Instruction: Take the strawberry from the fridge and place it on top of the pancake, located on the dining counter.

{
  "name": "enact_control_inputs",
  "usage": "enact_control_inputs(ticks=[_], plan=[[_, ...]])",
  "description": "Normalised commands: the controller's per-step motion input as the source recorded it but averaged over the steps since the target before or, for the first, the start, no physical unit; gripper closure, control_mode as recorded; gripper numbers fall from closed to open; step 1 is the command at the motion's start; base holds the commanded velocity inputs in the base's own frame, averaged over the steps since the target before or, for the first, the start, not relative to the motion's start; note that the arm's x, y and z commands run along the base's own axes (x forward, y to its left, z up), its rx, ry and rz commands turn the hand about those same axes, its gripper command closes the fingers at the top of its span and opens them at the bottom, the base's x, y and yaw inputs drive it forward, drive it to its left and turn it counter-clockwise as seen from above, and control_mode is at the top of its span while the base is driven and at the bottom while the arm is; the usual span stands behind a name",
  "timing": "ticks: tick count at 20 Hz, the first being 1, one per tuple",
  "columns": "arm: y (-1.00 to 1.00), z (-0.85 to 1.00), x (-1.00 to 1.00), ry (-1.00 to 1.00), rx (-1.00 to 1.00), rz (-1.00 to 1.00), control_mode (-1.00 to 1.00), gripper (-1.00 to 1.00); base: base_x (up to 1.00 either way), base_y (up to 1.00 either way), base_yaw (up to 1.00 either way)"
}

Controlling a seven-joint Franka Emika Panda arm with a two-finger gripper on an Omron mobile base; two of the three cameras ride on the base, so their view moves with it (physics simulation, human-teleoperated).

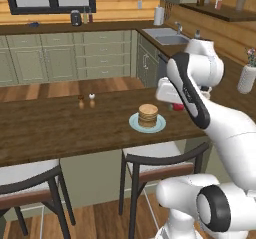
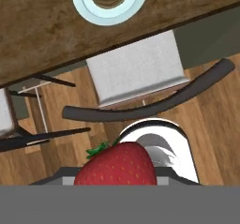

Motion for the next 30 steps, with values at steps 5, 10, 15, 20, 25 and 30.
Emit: enact_control_inputs(ticks=[5, 10, 15, 20, 25, 30], plan=[[-0.13, -0.39, 1.00, 0.14, 0.00, 0.00, -1.00, 1.00, 0.00, 0.00, 0.00], [0.00, -0.45, 0.96, 0.10, 0.00, 0.00, -1.00, 1.00, 0.00, 0.00, 0.00], [0.00, -0.40, 0.75, 0.08, -0.01, 0.00, -1.00, 1.00, 0.00, 0.00, 0.00], [0.00, -0.41, 0.53, 0.05, -0.03, -0.01, -1.00, 1.00, 0.00, 0.00, 0.00], [0.00, -0.27, 0.35, 0.01, -0.02, -0.01, -1.00, 1.00, 0.00, 0.00, 0.00], [0.00, -0.22, 0.28, 0.00, -0.03, 0.00, -1.00, 1.00, 0.00, 0.00, 0.00]])
